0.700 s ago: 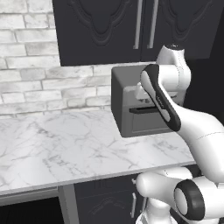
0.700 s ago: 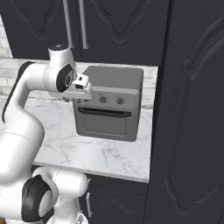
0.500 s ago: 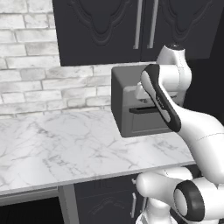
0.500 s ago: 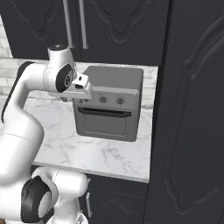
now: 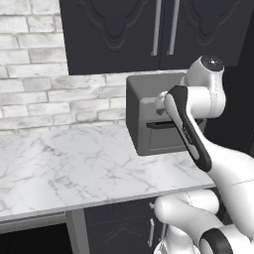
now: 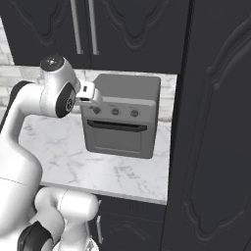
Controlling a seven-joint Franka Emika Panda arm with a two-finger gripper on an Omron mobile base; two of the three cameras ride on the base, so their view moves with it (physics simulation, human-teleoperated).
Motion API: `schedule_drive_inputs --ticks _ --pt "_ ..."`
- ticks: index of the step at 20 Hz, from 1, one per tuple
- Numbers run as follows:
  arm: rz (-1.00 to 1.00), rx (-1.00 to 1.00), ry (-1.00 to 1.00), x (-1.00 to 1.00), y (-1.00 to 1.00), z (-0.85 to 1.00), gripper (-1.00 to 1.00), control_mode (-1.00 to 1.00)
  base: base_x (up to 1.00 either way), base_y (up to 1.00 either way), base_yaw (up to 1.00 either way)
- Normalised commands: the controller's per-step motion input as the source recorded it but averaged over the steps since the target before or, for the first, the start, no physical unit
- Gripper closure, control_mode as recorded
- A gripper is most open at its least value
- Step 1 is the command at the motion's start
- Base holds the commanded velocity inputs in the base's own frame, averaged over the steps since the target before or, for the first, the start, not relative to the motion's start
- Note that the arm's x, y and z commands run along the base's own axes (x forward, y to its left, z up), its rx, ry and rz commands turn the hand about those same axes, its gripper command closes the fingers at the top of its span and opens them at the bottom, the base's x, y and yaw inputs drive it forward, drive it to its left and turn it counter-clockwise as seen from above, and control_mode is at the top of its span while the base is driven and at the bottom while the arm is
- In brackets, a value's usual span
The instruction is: Move the ketchup and condiment bottle from the cabinet to the dining counter.
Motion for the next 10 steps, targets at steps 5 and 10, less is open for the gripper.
schedule_drive_inputs --ticks 5,10 --pt "0.00 0.02 -0.05 0.00 0.00 0.46 -1.00 -1.00 0.00 0.00 0.00" --pt "0.00 0.05 0.04 0.02 -0.01 0.53 -1.00 -1.00 0.00 0.00 0.00"
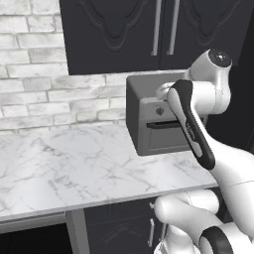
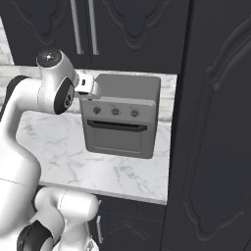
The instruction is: Move the ketchup and condiment bottle from the cabinet to the dining counter.
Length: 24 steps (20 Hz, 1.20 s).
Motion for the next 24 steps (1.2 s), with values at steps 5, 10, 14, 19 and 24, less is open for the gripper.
schedule_drive_inputs --ticks 5,10,14,19,24 --pt "0.00 0.01 0.05 0.06 -0.03 0.50 -1.00 -1.00 0.00 0.00 0.00" --pt "0.00 -0.05 -0.19 0.11 -0.01 0.29 -1.00 -1.00 0.00 0.00 0.00" --pt "0.00 -0.11 -0.27 0.10 -0.01 0.22 -1.00 -1.00 0.00 0.00 0.00" --pt "0.00 -0.01 -0.16 0.17 -0.04 0.27 -1.00 -1.00 0.00 0.00 0.00" --pt "0.00 0.00 -0.03 0.21 -0.13 0.37 -1.00 -1.00 0.00 0.00 0.00"
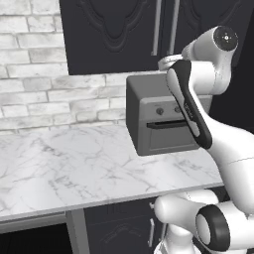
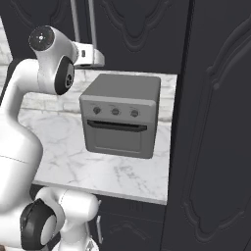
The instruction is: Move the ketchup and condiment bottle from the cabinet to the dining counter.
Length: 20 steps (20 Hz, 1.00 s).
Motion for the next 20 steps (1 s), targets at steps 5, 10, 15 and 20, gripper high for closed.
schedule_drive_inputs --ticks 5,10,15,20 --pt "0.00 0.00 0.00 0.27 -0.11 0.37 -1.00 -1.00 0.00 0.00 0.00" --pt "0.00 0.00 -0.01 0.28 -0.11 0.35 -1.00 -1.00 0.00 0.00 0.00" --pt "0.00 0.00 -0.01 0.24 -0.07 0.23 -1.00 -1.00 0.00 0.00 0.00" --pt "0.00 0.05 0.00 0.34 -0.03 0.09 -1.00 -1.00 0.00 0.00 0.00"
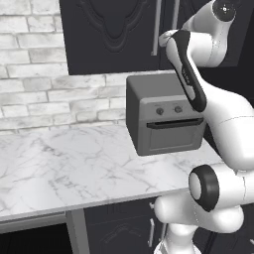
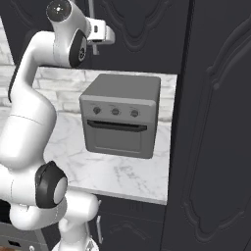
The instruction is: Move the ketchup and condiment bottle from the cabinet to the dining counter.
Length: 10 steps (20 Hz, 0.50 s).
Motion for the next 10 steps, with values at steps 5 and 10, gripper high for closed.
schedule_drive_inputs --ticks 5,10 --pt "0.00 0.07 0.00 0.40 0.00 0.03 -1.00 -1.00 0.00 0.00 0.00" --pt "0.00 0.08 -0.02 0.35 0.01 0.02 -1.00 -1.00 0.00 0.00 0.00"
